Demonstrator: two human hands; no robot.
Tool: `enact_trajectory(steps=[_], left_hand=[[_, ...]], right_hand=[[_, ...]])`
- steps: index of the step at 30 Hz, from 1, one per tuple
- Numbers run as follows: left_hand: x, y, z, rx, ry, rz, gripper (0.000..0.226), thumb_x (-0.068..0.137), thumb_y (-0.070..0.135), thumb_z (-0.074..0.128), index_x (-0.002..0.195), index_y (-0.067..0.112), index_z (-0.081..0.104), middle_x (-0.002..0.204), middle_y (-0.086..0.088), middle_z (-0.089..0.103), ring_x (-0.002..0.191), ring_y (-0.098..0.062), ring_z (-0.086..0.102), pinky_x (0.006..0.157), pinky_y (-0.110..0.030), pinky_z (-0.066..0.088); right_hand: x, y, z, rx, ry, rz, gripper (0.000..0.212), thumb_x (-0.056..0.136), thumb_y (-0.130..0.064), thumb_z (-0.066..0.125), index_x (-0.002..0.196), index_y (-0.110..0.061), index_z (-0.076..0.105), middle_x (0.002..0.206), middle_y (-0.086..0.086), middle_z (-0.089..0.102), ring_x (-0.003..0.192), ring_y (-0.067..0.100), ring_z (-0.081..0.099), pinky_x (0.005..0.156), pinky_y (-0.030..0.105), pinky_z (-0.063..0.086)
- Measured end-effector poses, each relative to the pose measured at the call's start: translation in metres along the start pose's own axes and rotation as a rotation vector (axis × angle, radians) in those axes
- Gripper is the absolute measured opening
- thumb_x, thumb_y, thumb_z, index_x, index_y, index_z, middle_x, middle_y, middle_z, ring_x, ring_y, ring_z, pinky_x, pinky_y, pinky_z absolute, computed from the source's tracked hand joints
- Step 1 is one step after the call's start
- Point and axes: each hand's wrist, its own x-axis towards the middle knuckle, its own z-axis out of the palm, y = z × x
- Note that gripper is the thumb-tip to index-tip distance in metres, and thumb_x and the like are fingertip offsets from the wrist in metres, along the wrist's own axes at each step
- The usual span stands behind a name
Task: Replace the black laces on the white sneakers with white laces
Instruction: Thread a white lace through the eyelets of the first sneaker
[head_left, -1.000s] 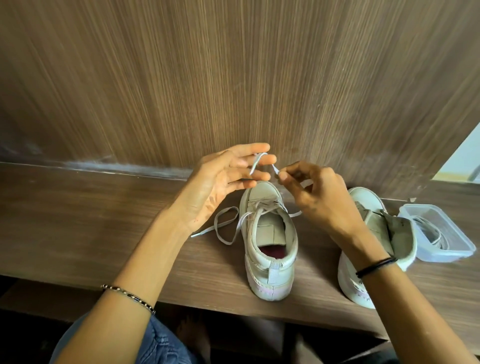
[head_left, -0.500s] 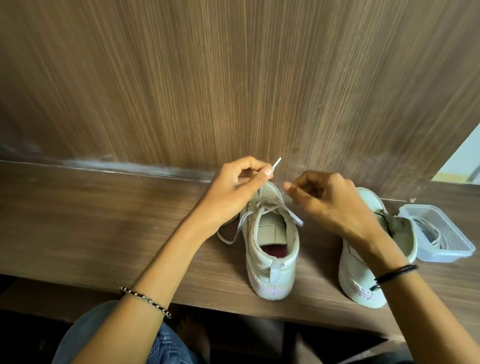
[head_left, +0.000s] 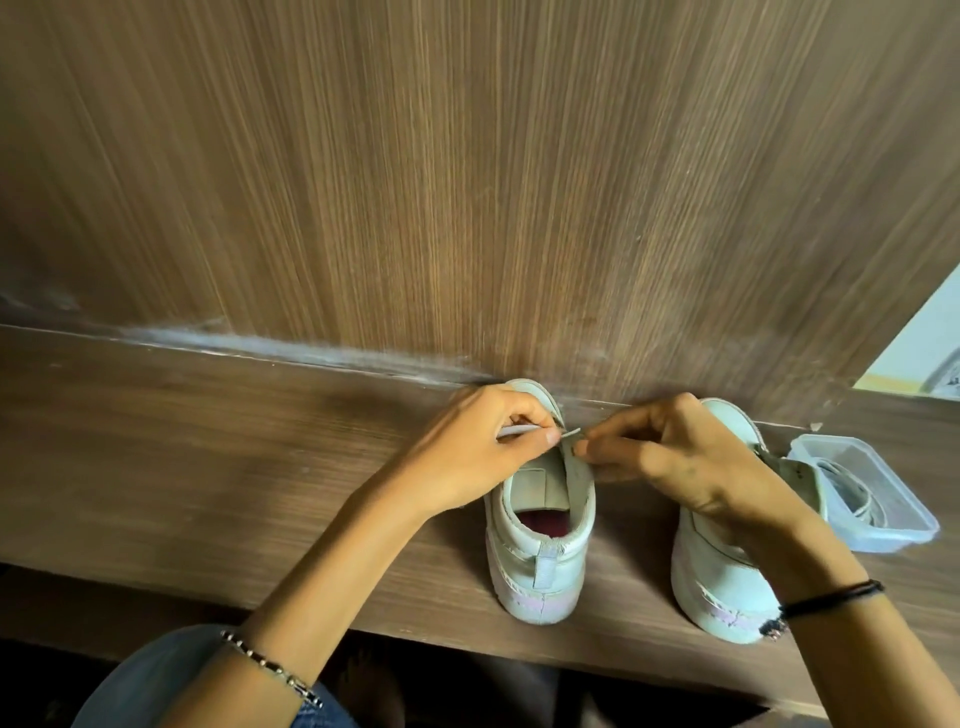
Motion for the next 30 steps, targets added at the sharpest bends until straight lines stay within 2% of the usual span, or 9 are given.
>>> enact_trajectory(steps=[2,4,8,11,15,20,24,27,30], left_hand=[[-0.001,0.001,-0.002,0.051,-0.009,0.023,0.013,0.097,0.024,0.068,0.102,0.018,0.078,0.081,0.026,0.054,0.080,0.024,0.052,0.069,0.000,0.035],[-0.002,0.003,0.000,0.087,-0.001,0.029,0.013,0.097,0.025,0.068,0.104,0.018,0.078,0.082,0.025,0.051,0.080,0.024,0.050,0.069,0.000,0.033],[-0.004,0.004,0.001,0.087,0.007,0.011,0.014,0.095,0.027,0.070,0.102,0.020,0.080,0.086,0.022,0.052,0.082,0.018,0.052,0.068,-0.001,0.035],[-0.006,0.005,0.001,0.049,0.008,-0.003,0.009,0.092,0.027,0.073,0.093,0.021,0.080,0.087,0.015,0.057,0.087,0.005,0.057,0.068,-0.004,0.039],[-0.007,0.006,0.007,0.049,0.037,-0.028,0.006,0.084,0.022,0.076,0.078,0.020,0.076,0.084,0.008,0.058,0.074,-0.003,0.055,0.062,-0.011,0.038],[-0.006,0.006,0.010,0.070,0.052,-0.022,0.005,0.081,0.021,0.076,0.076,0.019,0.075,0.083,0.006,0.057,0.071,-0.008,0.052,0.060,-0.014,0.038],[-0.006,0.006,0.013,0.116,0.073,-0.005,0.010,0.083,0.023,0.075,0.075,0.019,0.072,0.078,0.012,0.051,0.068,-0.006,0.049,0.058,-0.016,0.034],[-0.007,0.005,0.016,0.154,0.102,-0.010,0.012,0.084,0.028,0.073,0.075,0.021,0.070,0.080,0.020,0.050,0.070,-0.012,0.051,0.061,-0.029,0.039],[-0.007,0.005,0.018,0.171,0.115,-0.023,0.013,0.084,0.030,0.071,0.075,0.021,0.068,0.089,0.031,0.049,0.073,-0.016,0.053,0.064,-0.034,0.043]], right_hand=[[-0.001,-0.001,-0.002,0.123,-0.014,0.053,0.008,0.087,0.001,0.073,0.087,0.000,0.081,0.090,0.016,0.079,0.092,0.027,0.077,0.088,0.029,0.062],[-0.001,-0.001,-0.003,0.171,-0.026,0.087,0.009,0.087,0.003,0.071,0.092,0.005,0.079,0.094,0.017,0.079,0.094,0.026,0.077,0.087,0.027,0.061],[-0.002,-0.002,-0.003,0.206,-0.033,0.103,0.011,0.088,0.004,0.070,0.095,0.007,0.078,0.095,0.017,0.079,0.093,0.023,0.077,0.084,0.026,0.062],[-0.002,-0.003,-0.003,0.206,-0.035,0.100,0.011,0.089,0.003,0.070,0.095,0.007,0.078,0.095,0.016,0.079,0.091,0.021,0.077,0.080,0.022,0.061],[-0.002,-0.002,-0.002,0.202,-0.016,0.104,0.010,0.089,0.004,0.070,0.095,0.007,0.077,0.094,0.019,0.078,0.088,0.020,0.077,0.076,0.020,0.060],[-0.002,-0.001,-0.001,0.214,-0.004,0.102,0.009,0.089,0.007,0.069,0.092,0.009,0.077,0.093,0.021,0.078,0.082,0.017,0.076,0.073,0.020,0.059],[-0.001,-0.001,-0.001,0.198,-0.005,0.101,0.009,0.089,0.005,0.070,0.094,0.009,0.077,0.093,0.022,0.077,0.082,0.018,0.076,0.073,0.020,0.059],[-0.001,-0.001,-0.001,0.202,-0.010,0.104,0.009,0.089,0.005,0.070,0.093,0.009,0.077,0.092,0.020,0.078,0.083,0.018,0.076,0.073,0.019,0.059],[-0.001,-0.002,-0.001,0.206,-0.015,0.104,0.009,0.089,0.006,0.069,0.093,0.009,0.077,0.090,0.019,0.078,0.083,0.018,0.077,0.072,0.019,0.059]])
